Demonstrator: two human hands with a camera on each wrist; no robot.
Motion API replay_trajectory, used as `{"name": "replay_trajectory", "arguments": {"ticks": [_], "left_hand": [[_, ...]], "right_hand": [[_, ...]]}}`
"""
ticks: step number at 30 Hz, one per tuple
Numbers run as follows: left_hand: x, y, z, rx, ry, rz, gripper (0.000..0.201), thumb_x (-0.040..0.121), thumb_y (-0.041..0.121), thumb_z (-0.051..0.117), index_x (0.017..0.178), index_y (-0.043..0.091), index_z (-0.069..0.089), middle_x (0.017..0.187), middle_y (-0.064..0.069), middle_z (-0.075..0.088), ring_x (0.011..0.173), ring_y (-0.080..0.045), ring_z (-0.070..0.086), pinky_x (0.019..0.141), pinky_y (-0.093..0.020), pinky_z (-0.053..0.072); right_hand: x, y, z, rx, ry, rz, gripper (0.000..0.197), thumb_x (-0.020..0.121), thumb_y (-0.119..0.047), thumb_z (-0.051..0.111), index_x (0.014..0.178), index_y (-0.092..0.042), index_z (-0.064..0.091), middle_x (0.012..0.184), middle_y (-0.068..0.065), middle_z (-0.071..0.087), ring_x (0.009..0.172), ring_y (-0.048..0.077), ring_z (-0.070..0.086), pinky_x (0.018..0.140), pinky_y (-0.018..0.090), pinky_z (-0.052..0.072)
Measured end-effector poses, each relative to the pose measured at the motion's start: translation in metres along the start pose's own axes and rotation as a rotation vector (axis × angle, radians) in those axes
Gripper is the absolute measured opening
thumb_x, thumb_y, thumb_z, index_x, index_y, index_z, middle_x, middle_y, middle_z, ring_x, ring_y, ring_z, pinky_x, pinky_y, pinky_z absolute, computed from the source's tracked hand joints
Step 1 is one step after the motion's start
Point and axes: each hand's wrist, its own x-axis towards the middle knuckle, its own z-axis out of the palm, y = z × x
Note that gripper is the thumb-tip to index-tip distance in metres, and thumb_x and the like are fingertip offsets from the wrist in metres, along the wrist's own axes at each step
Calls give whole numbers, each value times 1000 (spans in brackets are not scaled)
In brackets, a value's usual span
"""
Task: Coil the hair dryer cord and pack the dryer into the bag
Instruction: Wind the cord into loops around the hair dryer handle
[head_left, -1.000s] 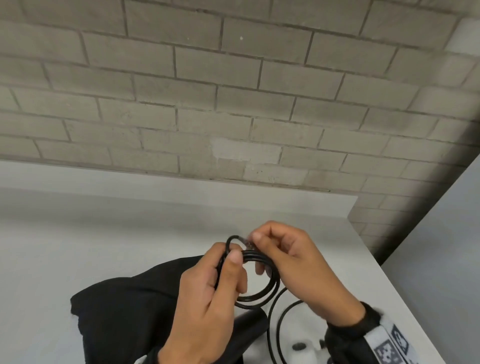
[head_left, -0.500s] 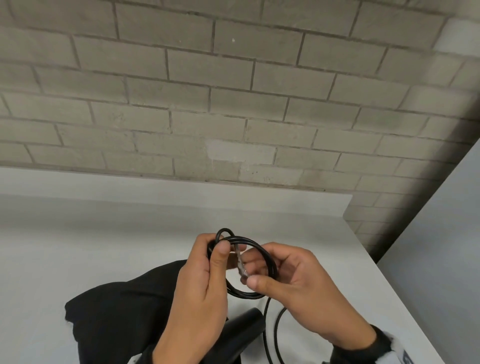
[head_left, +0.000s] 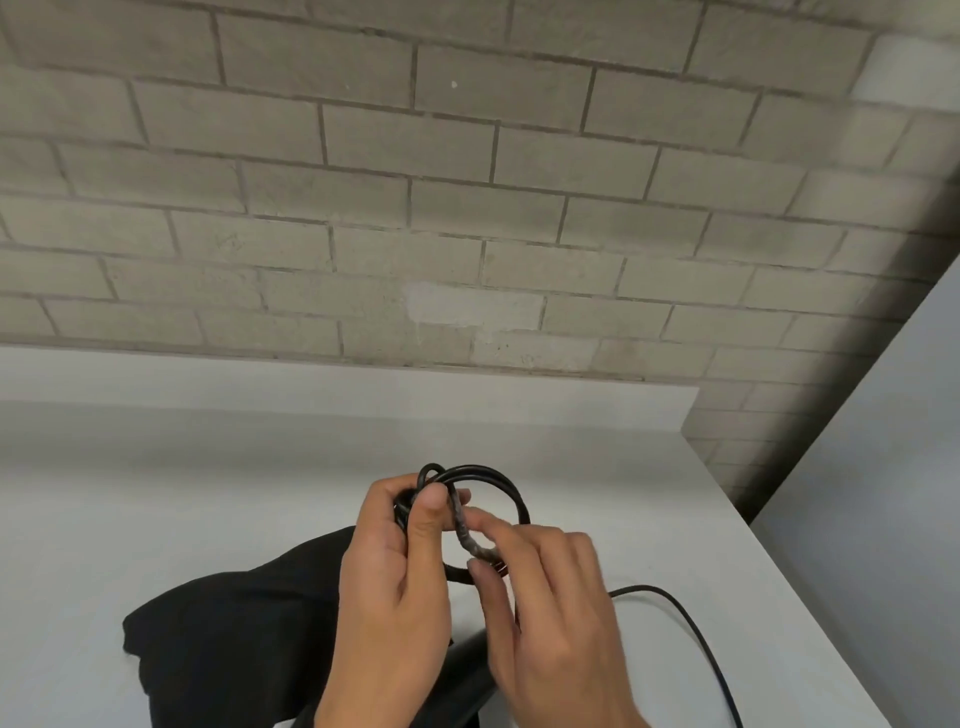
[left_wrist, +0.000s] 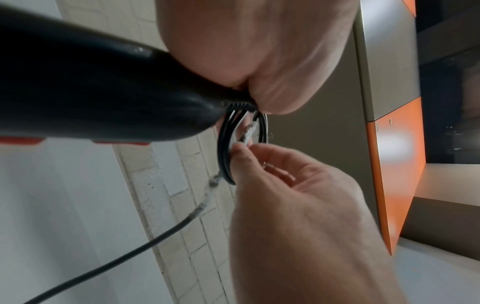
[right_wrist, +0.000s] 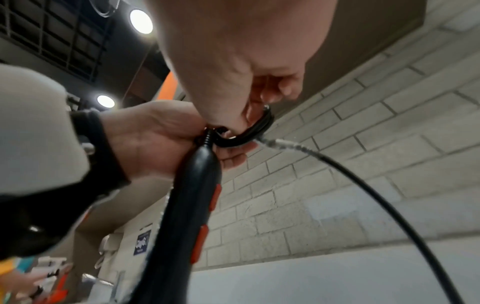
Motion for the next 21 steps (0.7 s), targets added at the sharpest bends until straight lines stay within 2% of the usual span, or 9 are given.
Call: {"name": "replay_trajectory", "arguments": {"ticks": [2, 4, 7, 8, 11, 14, 17, 19, 21], "left_hand": [[-1, 0, 1, -2, -14, 5, 29, 89, 46, 45, 99, 24, 60, 90, 13, 77, 91, -2, 71, 77, -17, 48], [-1, 0, 2, -22, -19, 1, 31, 87, 46, 45, 100, 22, 59, 90, 14, 77, 91, -4, 72, 75, -14, 51], [-3, 0, 3, -16, -38, 13, 30, 88, 46, 45, 100, 22, 58, 92, 16, 77, 94, -5, 73, 81, -25, 51], [-4, -1, 3, -3, -46, 26, 29, 88, 46, 45, 100, 23, 57, 93, 18, 77, 94, -4, 72, 81, -25, 50], [-3, -2, 2, 57, -64, 65, 26, 88, 47, 44, 99, 27, 55, 91, 22, 76, 87, 3, 70, 73, -7, 48], [-1, -3, 2, 158, -49, 105, 25, 87, 50, 42, 98, 30, 52, 85, 25, 74, 70, -6, 66, 59, -8, 46], [-2, -4, 3, 228, -11, 159, 29, 89, 58, 39, 98, 33, 50, 71, 14, 68, 50, -10, 57, 45, -11, 39], [-3, -4, 3, 265, 5, 175, 21, 88, 60, 39, 98, 43, 46, 73, 8, 65, 52, -16, 56, 44, -15, 39], [-4, -3, 3, 298, 3, 188, 11, 92, 58, 40, 99, 51, 46, 79, 14, 67, 59, -17, 60, 48, -17, 42]], "right_hand": [[0, -2, 0, -3, -40, 50, 27, 91, -20, 60, 115, -10, 69, 94, 2, 65, 78, 20, 56, 61, 31, 50], [2, -5, -2, 7, -46, 94, 26, 91, -25, 58, 109, -10, 70, 94, 0, 66, 79, 19, 55, 61, 28, 49], [11, -8, -6, -38, -113, 121, 23, 90, -30, 54, 93, -15, 72, 86, -5, 68, 76, 17, 52, 62, 21, 44], [13, -10, -7, -52, -161, 135, 23, 89, -31, 52, 86, -18, 70, 81, -8, 67, 73, 16, 52, 61, 21, 42], [22, -12, -16, 21, -370, 294, 23, 90, -41, 45, 82, -29, 63, 76, -16, 64, 76, 8, 50, 63, 18, 39], [35, -11, -34, 348, -540, 566, 22, 91, -45, 53, 88, -28, 67, 83, -13, 68, 79, 1, 53, 70, 14, 42], [55, -3, -60, 778, -664, 770, 16, 90, -30, 65, 79, -20, 71, 78, -2, 73, 61, 5, 58, 65, 23, 51], [63, 3, -72, 1108, -766, 867, 17, 91, -26, 64, 77, -16, 69, 74, 2, 69, 52, 7, 45, 56, 20, 41], [64, 9, -76, 1409, -783, 949, 17, 91, -22, 61, 80, -11, 67, 75, 6, 65, 53, 8, 36, 56, 20, 34]]}}
